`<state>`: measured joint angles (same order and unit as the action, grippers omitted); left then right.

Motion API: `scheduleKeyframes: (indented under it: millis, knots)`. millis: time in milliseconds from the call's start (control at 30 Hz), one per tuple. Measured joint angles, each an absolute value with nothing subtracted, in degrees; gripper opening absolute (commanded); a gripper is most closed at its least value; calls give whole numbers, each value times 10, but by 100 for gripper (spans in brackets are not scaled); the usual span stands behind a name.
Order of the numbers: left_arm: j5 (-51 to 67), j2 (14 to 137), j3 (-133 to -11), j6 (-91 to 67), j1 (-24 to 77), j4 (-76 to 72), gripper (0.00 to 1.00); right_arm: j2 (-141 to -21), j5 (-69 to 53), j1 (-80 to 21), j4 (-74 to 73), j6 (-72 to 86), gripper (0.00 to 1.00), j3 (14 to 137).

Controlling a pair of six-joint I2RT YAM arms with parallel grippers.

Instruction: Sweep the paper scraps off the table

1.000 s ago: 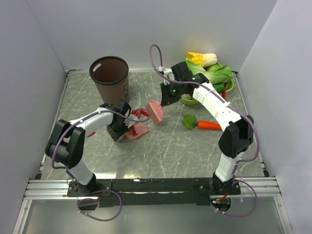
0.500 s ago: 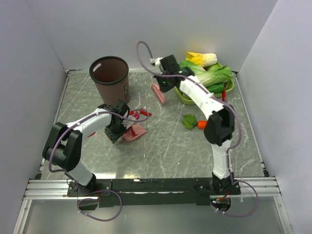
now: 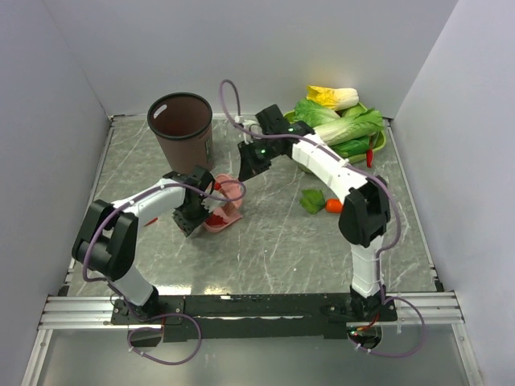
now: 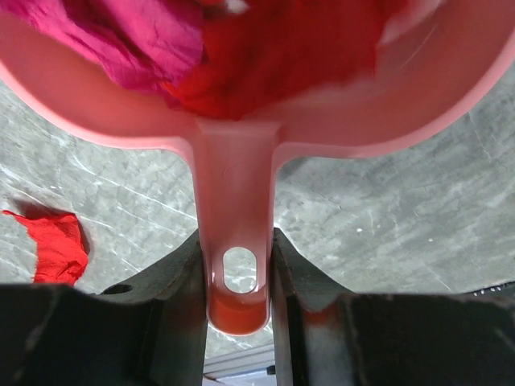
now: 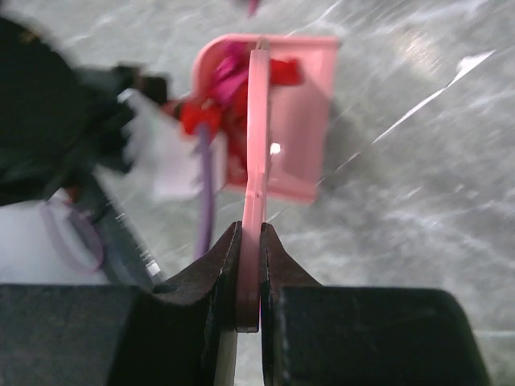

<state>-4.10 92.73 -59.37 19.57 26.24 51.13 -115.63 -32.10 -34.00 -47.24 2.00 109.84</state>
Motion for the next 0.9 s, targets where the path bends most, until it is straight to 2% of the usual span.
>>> scheduleKeyframes:
  millis: [133, 333, 767, 900]
  knots:
    - [-45, 918, -580, 195, 262, 497, 1, -1124, -350, -314, -480, 25, 0, 1091]
    - [-48, 849, -535, 192, 247, 503, 1, -1109, -327, -286, -480, 2, 0, 1092]
    - [-108, 635, -499, 250, 107, 570, 1, -1112, -225, -335, -487, -77, 0, 1118]
    - [-131, 610, -498, 297, 37, 588, 1, -1129, -212, -358, -485, -87, 0, 1148]
